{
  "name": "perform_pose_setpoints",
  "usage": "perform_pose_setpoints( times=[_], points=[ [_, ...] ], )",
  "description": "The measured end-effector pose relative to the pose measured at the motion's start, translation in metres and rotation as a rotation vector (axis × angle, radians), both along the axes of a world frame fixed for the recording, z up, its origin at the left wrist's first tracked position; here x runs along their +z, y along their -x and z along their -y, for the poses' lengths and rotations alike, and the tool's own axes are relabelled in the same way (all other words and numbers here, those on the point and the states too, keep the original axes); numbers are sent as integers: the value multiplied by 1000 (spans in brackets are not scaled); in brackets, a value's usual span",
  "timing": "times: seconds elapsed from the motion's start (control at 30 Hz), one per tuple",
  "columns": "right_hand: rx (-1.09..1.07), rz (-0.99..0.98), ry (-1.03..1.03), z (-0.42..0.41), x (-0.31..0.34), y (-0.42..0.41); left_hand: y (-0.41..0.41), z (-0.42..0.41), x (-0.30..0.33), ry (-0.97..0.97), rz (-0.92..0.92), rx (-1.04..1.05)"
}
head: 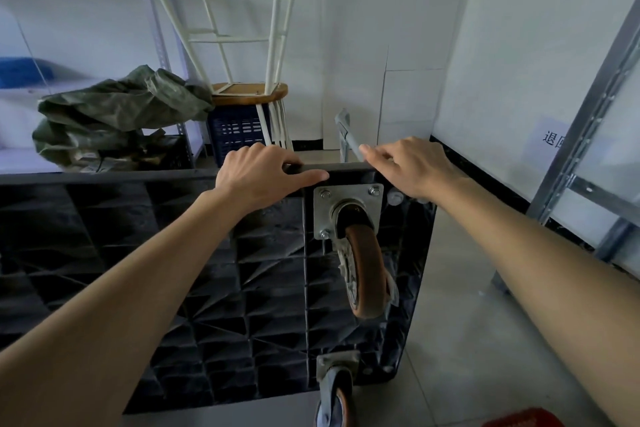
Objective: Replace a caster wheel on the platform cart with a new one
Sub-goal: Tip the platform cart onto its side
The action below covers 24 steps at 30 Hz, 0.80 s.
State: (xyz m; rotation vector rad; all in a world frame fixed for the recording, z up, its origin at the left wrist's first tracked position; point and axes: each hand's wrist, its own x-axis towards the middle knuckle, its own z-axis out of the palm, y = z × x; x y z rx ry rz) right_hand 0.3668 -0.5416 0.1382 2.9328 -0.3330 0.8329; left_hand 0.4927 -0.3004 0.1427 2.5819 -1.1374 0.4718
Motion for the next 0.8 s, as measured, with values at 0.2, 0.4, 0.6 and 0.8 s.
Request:
perform_pose_setpoints(
  times=[0.2, 0.4, 0.6, 0.8],
  points=[
    [74, 16, -26, -4, -2, 6, 7, 0, -3, 61, 30, -44],
    [110, 5, -54, -6, -9, 15, 13, -4, -7, -86, 141, -56],
    [108, -26, -124, 0, -21, 50, 29, -2, -17, -6, 144, -149],
    [19, -35, -150, 11, -24, 116, 72, 27, -6, 94, 91, -282]
  ],
)
